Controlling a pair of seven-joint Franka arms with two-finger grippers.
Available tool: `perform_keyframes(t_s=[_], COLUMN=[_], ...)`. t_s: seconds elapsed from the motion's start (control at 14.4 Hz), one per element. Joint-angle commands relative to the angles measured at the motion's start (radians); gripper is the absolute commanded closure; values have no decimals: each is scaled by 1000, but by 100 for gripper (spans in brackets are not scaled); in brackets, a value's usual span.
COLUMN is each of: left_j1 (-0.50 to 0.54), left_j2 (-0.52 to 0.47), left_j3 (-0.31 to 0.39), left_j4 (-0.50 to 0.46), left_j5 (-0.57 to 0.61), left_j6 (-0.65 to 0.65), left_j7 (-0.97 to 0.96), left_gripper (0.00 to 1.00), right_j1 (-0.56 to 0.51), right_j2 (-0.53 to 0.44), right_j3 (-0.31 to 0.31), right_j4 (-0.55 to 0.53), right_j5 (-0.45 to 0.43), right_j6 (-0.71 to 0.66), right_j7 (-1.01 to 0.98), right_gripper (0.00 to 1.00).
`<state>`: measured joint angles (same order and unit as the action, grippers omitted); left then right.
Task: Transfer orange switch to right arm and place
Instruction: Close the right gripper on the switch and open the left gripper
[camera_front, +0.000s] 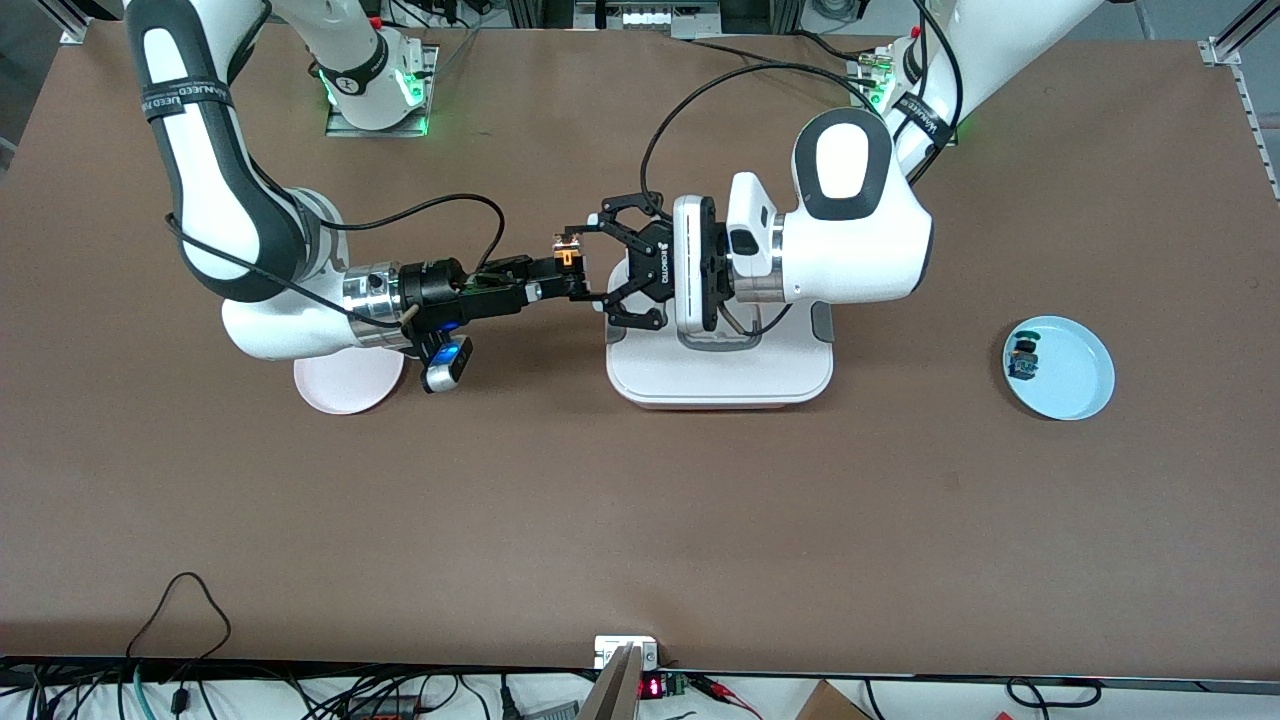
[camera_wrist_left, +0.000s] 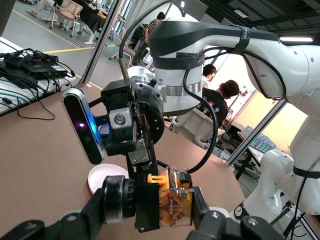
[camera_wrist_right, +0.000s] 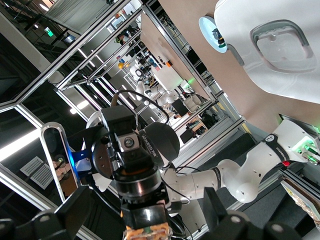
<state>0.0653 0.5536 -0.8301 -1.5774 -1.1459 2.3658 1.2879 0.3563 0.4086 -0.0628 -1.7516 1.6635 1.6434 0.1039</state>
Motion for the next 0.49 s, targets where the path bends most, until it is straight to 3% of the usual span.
perform_keyframes(t_s=[0.0, 0.42], left_j1=[4, 5], left_j2=[-6, -6], left_j3=[-9, -9], left_j4=[-7, -9], left_j5=[-45, -45], left_j6=[12, 9], left_j7=[41, 41], left_gripper=[100, 100], right_j1=[6, 4], right_j2=[-34, -51], right_j3=[-3, -3], right_j4=[-34, -55], right_j5=[22, 22], right_j6=[-2, -7], right_j7=[7, -6], right_gripper=[0, 0])
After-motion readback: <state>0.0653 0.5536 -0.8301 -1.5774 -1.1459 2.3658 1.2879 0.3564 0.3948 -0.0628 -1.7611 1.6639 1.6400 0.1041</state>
